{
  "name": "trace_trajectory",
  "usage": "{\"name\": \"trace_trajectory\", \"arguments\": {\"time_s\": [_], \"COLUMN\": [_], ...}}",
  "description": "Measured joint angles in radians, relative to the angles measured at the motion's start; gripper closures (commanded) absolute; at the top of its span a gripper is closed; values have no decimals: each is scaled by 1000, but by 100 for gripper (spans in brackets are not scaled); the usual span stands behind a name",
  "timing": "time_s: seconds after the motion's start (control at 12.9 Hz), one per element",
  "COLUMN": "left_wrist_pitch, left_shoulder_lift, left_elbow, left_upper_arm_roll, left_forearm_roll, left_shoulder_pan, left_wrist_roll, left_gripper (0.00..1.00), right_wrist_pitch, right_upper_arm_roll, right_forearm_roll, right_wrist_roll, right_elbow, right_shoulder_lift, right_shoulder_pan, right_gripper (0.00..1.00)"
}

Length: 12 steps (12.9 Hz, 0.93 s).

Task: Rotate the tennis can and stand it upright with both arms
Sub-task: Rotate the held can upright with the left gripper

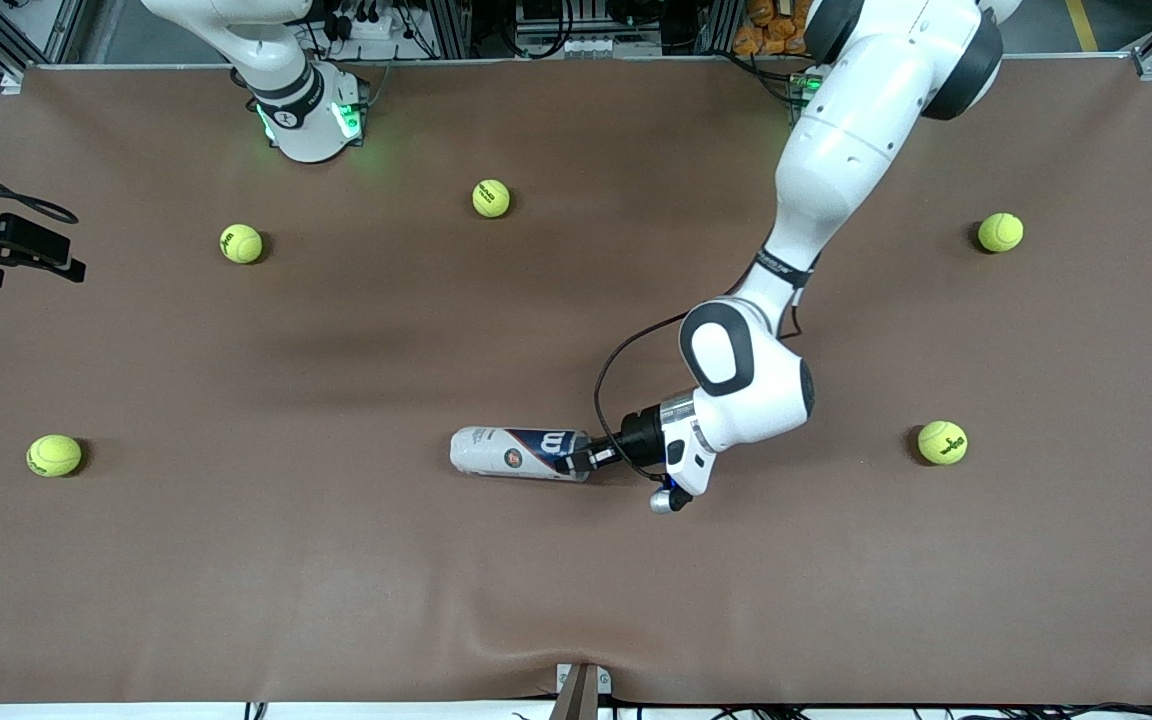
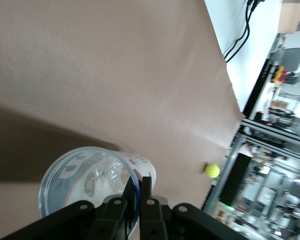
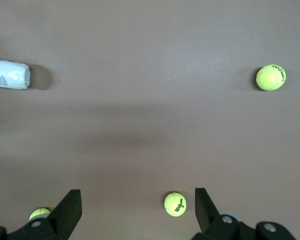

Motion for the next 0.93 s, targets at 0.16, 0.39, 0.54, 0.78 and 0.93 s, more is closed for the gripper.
{"name": "trace_trajectory", "arguments": {"time_s": [0.16, 0.39, 0.54, 0.78, 0.93], "left_wrist_pitch": [-4, -110, -216, -360, -399], "left_shoulder_lift": [-44, -137, -219, -318, -341], "left_elbow": [2, 7, 9, 6, -1], "left_upper_arm_roll": [0, -1, -1, 0, -5], "left_forearm_roll": [236, 538, 694, 881, 1011], "left_shoulder_pan": [5, 4, 3, 3, -14], "left_wrist_roll": [-167, -380, -466, -541, -603], "left_gripper": [100, 100, 100, 100, 100], "right_wrist_pitch": [0, 0, 0, 0, 0], "right_upper_arm_roll": [1, 2, 2, 2, 2], "right_forearm_roll": [1, 2, 2, 2, 2], "right_wrist_roll": [0, -1, -1, -1, -1], "right_elbow": [0, 0, 0, 0, 0], "right_shoulder_lift": [0, 0, 0, 0, 0], "right_shoulder_pan": [0, 0, 0, 0, 0], "right_gripper": [0, 0, 0, 0, 0]}}
